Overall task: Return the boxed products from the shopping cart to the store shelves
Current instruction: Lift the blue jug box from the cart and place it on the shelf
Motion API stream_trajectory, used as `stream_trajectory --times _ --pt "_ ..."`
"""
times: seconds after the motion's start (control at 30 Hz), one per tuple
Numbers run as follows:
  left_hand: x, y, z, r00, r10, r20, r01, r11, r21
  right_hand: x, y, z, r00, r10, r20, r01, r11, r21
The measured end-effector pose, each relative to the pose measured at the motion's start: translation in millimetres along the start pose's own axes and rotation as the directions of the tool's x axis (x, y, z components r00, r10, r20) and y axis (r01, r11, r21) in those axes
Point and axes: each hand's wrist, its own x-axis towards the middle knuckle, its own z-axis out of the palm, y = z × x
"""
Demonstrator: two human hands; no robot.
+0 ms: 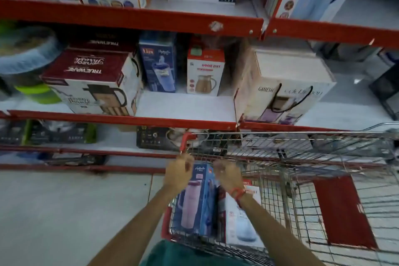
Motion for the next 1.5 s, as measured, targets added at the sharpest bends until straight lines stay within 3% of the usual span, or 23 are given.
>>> stream_trajectory --times 0.1,0.23,0.37,0.43,0.57,0.67,0.8,0.97,1.07,1.2,1.4,1.5 --pt "-8.8 -28.1 33.4 0.959 -0.226 0.170 0.216 0.973 0.076 9.5 43.1 28.5 0.956 0.222 0.193 -0.238 0.969 0.064" --pt "-20.3 -57.3 66.5 0.874 -0.372 0.314 0.327 0.926 0.186 23.7 84.6 71.3 0.875 0.368 0.315 -0.414 0.906 0.093" --pt "-23.5 -71.9 85.7 0.822 -0.431 0.372 0.384 0.902 0.197 36.6 92.3 93.7 0.835 0.388 0.390 -0.454 0.886 0.091" --pt "-24.3 -76.5 94.4 0.825 -0.424 0.373 0.401 0.905 0.142 40.3 93.6 96.7 0.840 0.390 0.377 -0.447 0.892 0.072" --pt "-23.4 -72.9 101.9 0.823 -0.511 0.249 0.511 0.857 0.068 43.0 105.5 98.1 0.846 0.384 0.369 -0.440 0.894 0.078" --pt "-22.6 -65.1 100.7 0.784 -0.582 0.219 0.601 0.799 -0.029 44.6 115.3 101.4 0.872 0.381 0.306 -0.407 0.913 0.021" --pt "-23.8 -54.7 94.7 0.720 -0.643 0.262 0.657 0.753 0.040 40.7 116.7 91.7 0.889 0.358 0.285 -0.382 0.924 0.030" --pt "-25.3 -53.8 87.2 0.738 -0.622 0.260 0.658 0.749 -0.078 18.8 96.6 51.8 0.893 0.249 0.376 -0.266 0.964 -0.007" --pt "-35.2 -42.8 65.2 0.837 -0.502 0.219 0.547 0.790 -0.278 -8.6 82.9 15.9 0.906 0.138 0.400 -0.247 0.941 0.232" --pt "-44.3 -7.6 14.0 0.913 -0.330 0.240 0.408 0.729 -0.550 -32.2 63.4 -22.7 0.930 0.029 0.366 -0.193 0.886 0.421" --pt "-29.8 16.0 -30.1 0.961 -0.202 0.190 0.274 0.789 -0.550 -25.3 26.1 -31.8 0.958 -0.093 0.272 -0.032 0.904 0.425" --pt "-17.9 18.4 -49.9 0.970 -0.142 0.199 0.230 0.808 -0.543 -12.1 3.7 -30.9 0.968 -0.171 0.184 0.104 0.940 0.326"
